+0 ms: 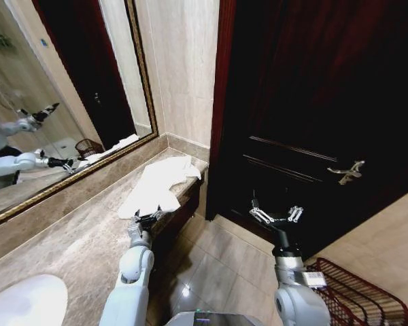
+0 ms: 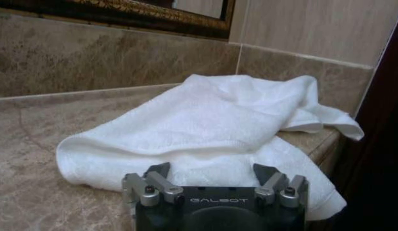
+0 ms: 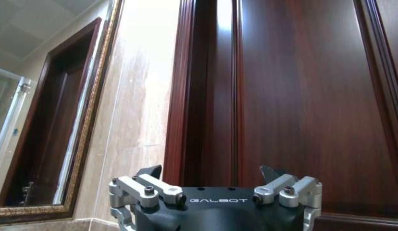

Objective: Discard the used towel into the hamper.

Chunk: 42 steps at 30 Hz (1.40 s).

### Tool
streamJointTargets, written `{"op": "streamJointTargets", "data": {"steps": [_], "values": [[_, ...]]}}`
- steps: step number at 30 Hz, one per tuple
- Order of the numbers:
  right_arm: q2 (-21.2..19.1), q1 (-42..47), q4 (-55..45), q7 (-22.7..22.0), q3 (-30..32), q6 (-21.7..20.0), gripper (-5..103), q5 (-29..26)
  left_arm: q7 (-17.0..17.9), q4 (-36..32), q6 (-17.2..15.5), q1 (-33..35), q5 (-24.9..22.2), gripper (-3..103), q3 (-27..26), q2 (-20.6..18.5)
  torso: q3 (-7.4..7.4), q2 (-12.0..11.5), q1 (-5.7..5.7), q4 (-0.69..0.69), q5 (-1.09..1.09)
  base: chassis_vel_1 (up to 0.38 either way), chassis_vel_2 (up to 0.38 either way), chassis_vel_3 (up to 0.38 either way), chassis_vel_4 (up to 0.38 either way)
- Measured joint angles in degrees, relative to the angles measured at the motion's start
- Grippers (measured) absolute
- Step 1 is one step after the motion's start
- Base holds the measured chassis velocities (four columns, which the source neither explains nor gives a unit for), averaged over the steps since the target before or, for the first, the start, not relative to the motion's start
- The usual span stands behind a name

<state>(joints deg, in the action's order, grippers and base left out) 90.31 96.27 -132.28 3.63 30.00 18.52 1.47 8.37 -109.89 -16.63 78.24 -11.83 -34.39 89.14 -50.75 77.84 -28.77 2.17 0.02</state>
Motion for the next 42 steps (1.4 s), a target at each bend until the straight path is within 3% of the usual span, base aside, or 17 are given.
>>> {"op": "streamJointTargets", "data": {"steps": [4, 5, 6, 7, 9, 12, 16, 18, 19, 21, 23, 29, 36, 37, 40, 42], "values": [[0.2, -0.2, 0.1, 0.0, 0.0, 0.0, 100, 0.0, -0.3, 0.1, 0.2, 0.0, -0.6, 72, 0.0, -0.1, 0.00, 0.0, 0.00, -0.01, 0.00, 0.000, 0.000, 0.000, 0.000], [0.2, -0.2, 0.1, 0.0, 0.0, 0.0, 100, 0.0, -0.4, 0.2, 0.3, 0.0, -0.6, 72, 0.0, -0.1, 0.00, 0.0, 0.00, 0.00, 0.00, 0.000, 0.000, 0.000, 0.000], [0.3, -0.3, 0.3, 0.0, 0.0, 0.1, 100, -0.1, -0.6, 0.3, 0.6, 0.1, -0.6, 61, 0.0, -0.2, 0.00, 0.0, 0.00, -0.01, 0.00, 0.000, 0.000, 0.000, 0.000], [0.3, -0.3, 0.3, 0.0, 0.0, 0.1, 100, -0.1, -0.6, 0.3, 0.6, 0.1, -0.6, 61, 0.0, -0.2, 0.00, 0.0, 0.00, -0.01, 0.00, 0.000, 0.000, 0.000, 0.000], [0.4, -0.2, 0.4, -0.1, -0.1, 0.2, 100, -0.1, -0.8, 0.5, 1.4, 0.4, -0.6, 50, -0.2, -0.2, 0.00, 0.0, 0.00, -0.01, -0.01, 0.000, 0.000, 0.000, 0.000], [0.4, -0.2, 0.4, -0.1, -0.2, 0.2, 100, -0.1, -0.9, 0.6, 1.7, 0.5, -0.6, 44, -0.2, -0.2, 0.00, 0.0, 0.00, -0.01, -0.02, 0.000, 0.000, 0.000, 0.000], [0.4, -0.2, 0.5, -0.1, -0.2, 0.3, 100, -0.1, -0.9, 0.5, 2.2, 0.7, -0.7, 23, -0.2, 0.1, 0.00, 0.0, 0.00, -0.02, -0.03, 0.000, 0.000, 0.000, 0.000], [0.4, -0.2, 0.5, -0.1, -0.2, 0.4, 100, -0.1, -0.9, 0.5, 2.3, 0.8, -0.7, 23, -0.2, 0.2, 0.00, 0.0, 0.00, -0.02, -0.03, 0.000, 0.000, 0.000, 0.000], [0.3, -0.2, 0.5, -0.1, -0.2, 0.5, 100, -0.1, -0.9, 0.5, 2.6, 0.8, -0.7, 12, -0.2, 0.3, -0.01, 0.0, 0.00, -0.02, -0.03, 0.000, 0.000, 0.000, 0.000], [0.3, -0.1, 0.5, -0.1, -0.2, 0.5, 100, -0.1, -0.9, 0.5, 2.8, 0.8, -0.8, 12, -0.2, 0.3, -0.01, 0.0, 0.00, -0.01, -0.03, 0.000, 0.000, 0.000, 0.000], [0.3, 0.0, 0.5, -0.3, -0.2, 0.6, 100, -0.1, -1.3, 0.5, 3.8, 0.9, -1.2, 6, -0.2, 0.4, -0.01, 0.0, 0.00, -0.01, -0.03, 0.000, 0.000, 0.000, 0.000], [0.3, 0.2, 0.5, -0.6, -0.2, 0.9, 100, -0.1, -3.6, 0.3, 6.4, 1.2, -1.9, 4, -0.5, 0.6, -0.01, 0.0, 0.00, -0.01, -0.02, 0.000, 0.000, 0.000, 0.000], [0.3, 0.0, 0.4, -0.7, 0.0, 3.3, 100, -0.8, -7.5, -0.3, 17.4, 2.3, -1.2, 4, -0.5, 1.0, -0.01, 0.0, 0.00, -0.01, -0.02, 0.000, 0.000, 0.000, 0.000], [0.3, 0.0, 0.4, -0.7, 0.0, 3.3, 100, -0.8, -7.5, -0.3, 17.4, 2.3, -1.2, 4, -0.5, 1.0, -0.01, 0.0, 0.00, -0.01, -0.02, 0.000, 0.000, 0.000, 0.000], [0.4, 0.0, -0.2, -1.0, 0.0, 3.3, 100, -1.1, -8.6, -2.9, 23.0, 3.1, 0.3, 4, -0.5, 1.6, -0.01, 0.0, 0.00, -0.01, -0.02, 0.000, 0.000, 0.000, 0.000], [0.4, 0.1, -0.3, -1.1, 0.0, 3.3, 100, -1.1, -8.7, -4.0, 23.5, 3.5, 0.3, 4, -0.5, 1.8, -0.01, 0.0, 0.00, -0.01, -0.02, 0.000, 0.000, 0.000, 0.000]]}}
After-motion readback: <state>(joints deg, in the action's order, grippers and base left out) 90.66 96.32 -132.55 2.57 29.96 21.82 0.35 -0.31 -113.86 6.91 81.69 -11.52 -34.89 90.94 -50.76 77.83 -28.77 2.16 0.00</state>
